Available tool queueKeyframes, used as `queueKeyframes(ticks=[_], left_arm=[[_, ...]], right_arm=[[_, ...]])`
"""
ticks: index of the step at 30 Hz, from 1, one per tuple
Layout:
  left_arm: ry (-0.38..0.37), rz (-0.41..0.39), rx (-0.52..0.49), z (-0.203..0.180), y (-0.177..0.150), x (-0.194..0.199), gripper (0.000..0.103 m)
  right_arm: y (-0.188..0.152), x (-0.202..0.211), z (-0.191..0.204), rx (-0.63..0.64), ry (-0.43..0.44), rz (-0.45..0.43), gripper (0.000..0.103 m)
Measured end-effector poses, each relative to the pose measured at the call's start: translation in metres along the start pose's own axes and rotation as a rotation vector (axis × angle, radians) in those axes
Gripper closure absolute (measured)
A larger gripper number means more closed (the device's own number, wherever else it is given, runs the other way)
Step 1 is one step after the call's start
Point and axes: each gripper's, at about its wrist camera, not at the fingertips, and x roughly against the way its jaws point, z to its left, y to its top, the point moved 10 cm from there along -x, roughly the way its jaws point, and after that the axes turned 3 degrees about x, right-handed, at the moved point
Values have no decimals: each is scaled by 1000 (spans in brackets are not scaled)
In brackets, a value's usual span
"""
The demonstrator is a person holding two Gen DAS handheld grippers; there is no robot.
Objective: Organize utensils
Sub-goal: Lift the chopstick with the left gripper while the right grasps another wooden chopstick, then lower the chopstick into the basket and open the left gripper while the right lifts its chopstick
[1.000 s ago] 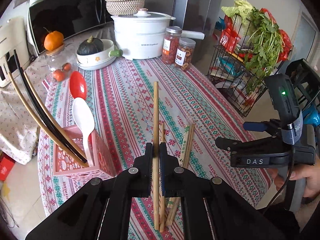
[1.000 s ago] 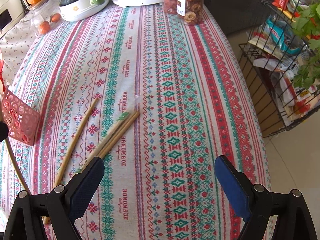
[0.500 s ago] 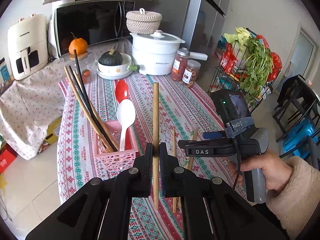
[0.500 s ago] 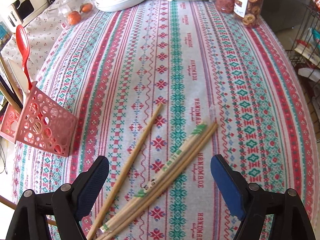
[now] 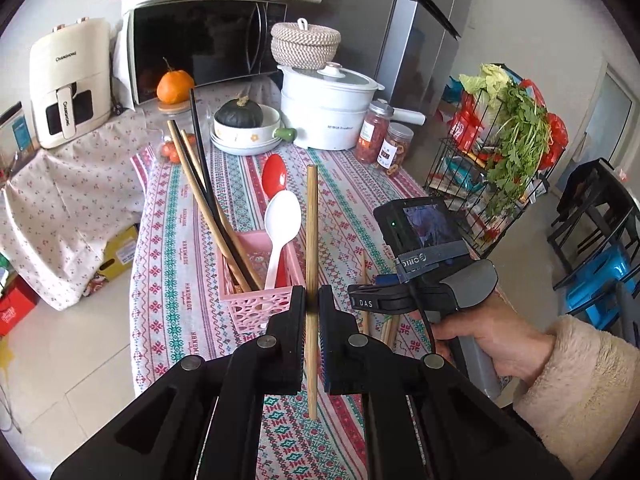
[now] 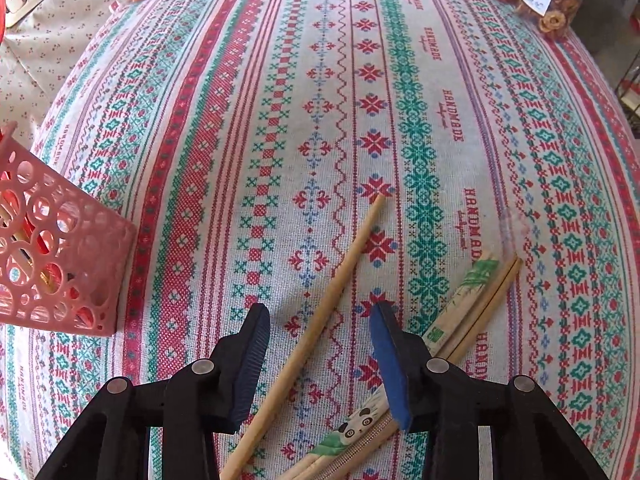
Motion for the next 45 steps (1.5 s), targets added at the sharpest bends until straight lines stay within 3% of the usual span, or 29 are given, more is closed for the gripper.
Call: queueKeyframes(ticks=[2,5,10,26,32,39,45], left_arm=[[5,2,5,4,-1,0,97],[10,1,12,5,-1,0,97],[14,-15,25,8,1,4,97],[-8,-104,46,9,15,34,97],[-28,-156,48,3,25,51,97],[-46,-310,81,6,52,88,97],[9,-477,101,21,75,111,97]], right_arm=[[1,-1,-1,8,-32,-5,62],[3,-2,2,19,-12,-21,88],[3,7,6,13,61,-68,97],[1,145,9,69,170,-438,97],[-11,188,7,69,222,-535,97],[-8,242,17,102,254,-688,97],[2,265,28,114,266,-760,97]])
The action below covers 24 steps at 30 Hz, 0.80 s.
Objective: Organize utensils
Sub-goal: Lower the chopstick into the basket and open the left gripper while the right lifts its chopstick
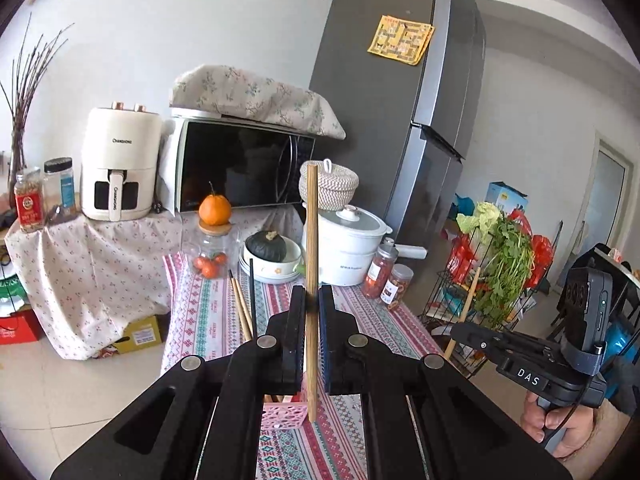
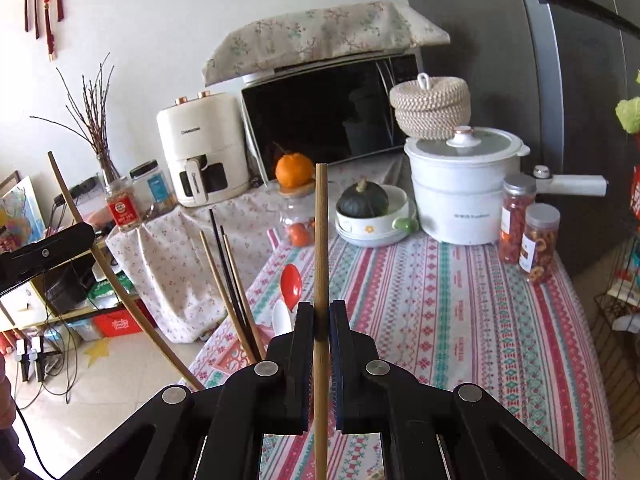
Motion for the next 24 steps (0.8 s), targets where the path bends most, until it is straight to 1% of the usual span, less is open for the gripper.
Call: queueKeyframes(ticks=[4,6,8,11,16,24], left_arm=[[33,-62,-31,7,9,-12,97],[38,-64,-49,9,8,-23,97],[64,-46,-68,13,3,-36,97],[85,6,-72,18,-9,-55,97],[112,58,-76,25,-26,-78,97],[121,156,9,46,-46,-102,97]], right_arm=[[4,-8,2,-9,2,-5,97],[5,-13,2,-16,0,-8,97],[7,-16,3,-16,-6,-12,97],[10,-22,5,-16,-10,-23,97],[15,-28,10,-5,-15,-41,97],[21,-34,18,13,-23,-67,97]])
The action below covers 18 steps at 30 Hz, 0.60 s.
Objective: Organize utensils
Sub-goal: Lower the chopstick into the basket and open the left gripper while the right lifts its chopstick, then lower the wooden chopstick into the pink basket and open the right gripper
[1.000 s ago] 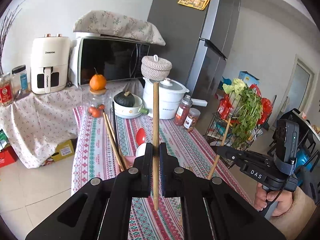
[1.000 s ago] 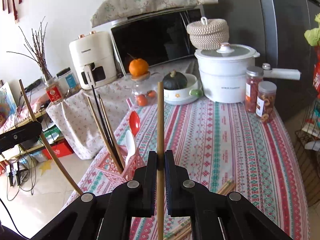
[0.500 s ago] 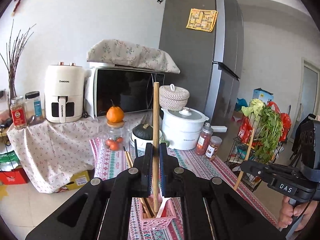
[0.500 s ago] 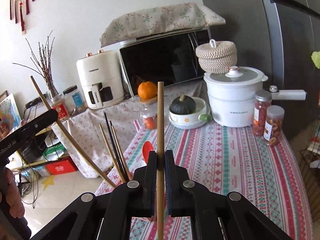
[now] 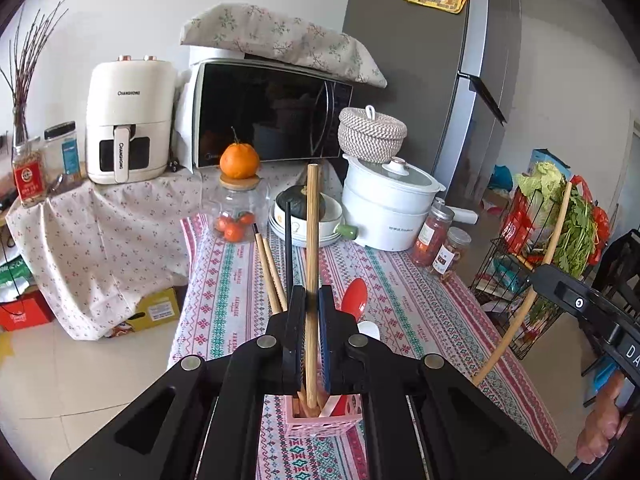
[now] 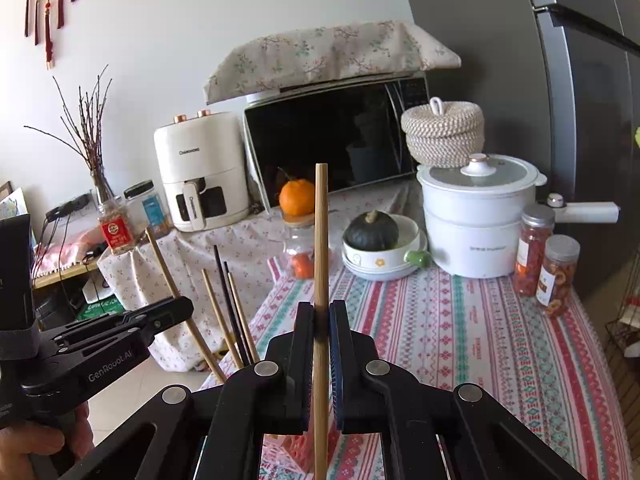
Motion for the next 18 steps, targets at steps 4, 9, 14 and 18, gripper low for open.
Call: queueKeyframes(ticks=[4,9,14,18], left_arm=[[-6,4,2,2,-2,-3,95],[1,-1,10,5,-1,5,53],[39,27,34,20,-4,17,40],[88,101,64,40,-19,19,26]], right_arm=[[3,-2,0,-12,-1,-15,97],[6,-6,4,-24,7,-30,97],[11,-10,11,-31,20,-53,97],[16,-18,17,-46,25,-73,97]])
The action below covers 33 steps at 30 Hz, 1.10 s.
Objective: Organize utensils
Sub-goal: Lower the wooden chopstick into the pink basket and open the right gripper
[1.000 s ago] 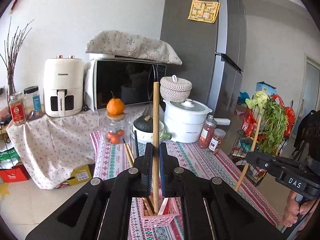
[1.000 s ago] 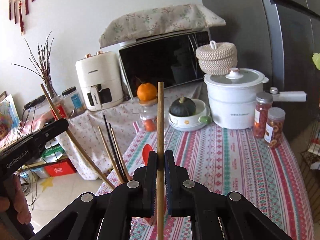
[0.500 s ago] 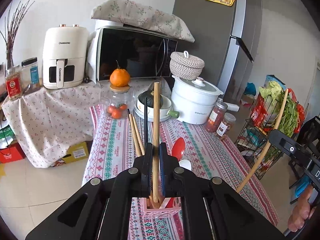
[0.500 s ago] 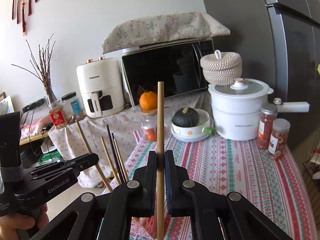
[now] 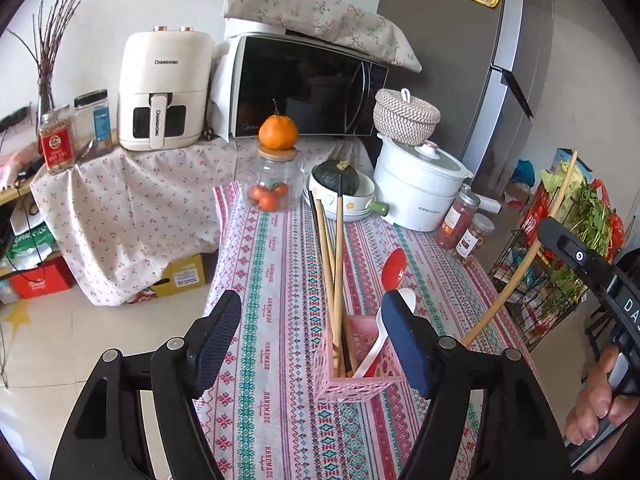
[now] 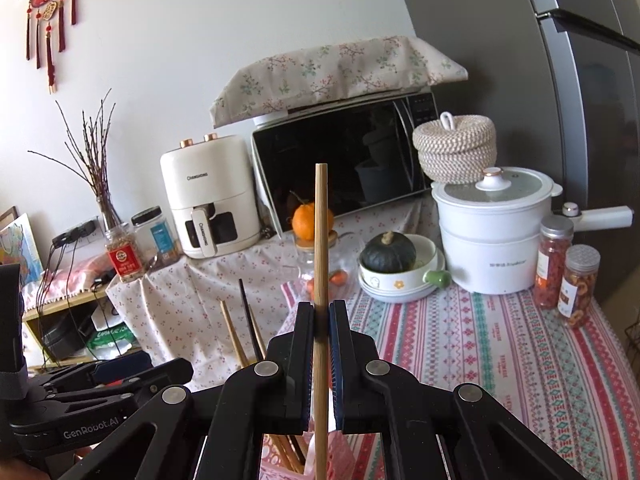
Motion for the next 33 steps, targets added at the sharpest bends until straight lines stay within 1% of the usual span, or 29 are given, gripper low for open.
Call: queueKeyframes(ticks=[3,7,12,17,23,27,28,29,31,32,33], left_arm=[[23,58,10,12,-13,-5,23],[44,123,0,20,-29,-13,22],[47,166,-12,23,-37,-18,22],[63,183,-7,29,-39,-21,22],[71,197,2,34,-41,-24,22],[71,200,0,33,-42,-24,22],[71,200,-1,33,-42,-24,22],[71,200,-3,32,-41,-24,22],[69,199,-7,31,-41,-24,22],[67,200,-8,30,-41,-24,22],[65,201,-9,29,-42,-24,22]], right_arm=[[4,-8,4,-21,1,-19,97],[6,-21,11,-29,-6,-41,97],[-3,-42,29,48,-14,-33,97],[-23,-65,42,94,-7,20,97],[-43,-83,41,85,1,97,97],[-51,-88,37,66,4,132,95],[-52,-87,36,54,13,139,94],[-52,-87,35,44,20,148,90],[-50,-83,33,31,32,150,80],[-49,-80,31,28,35,147,72],[-46,-76,30,27,36,142,66]])
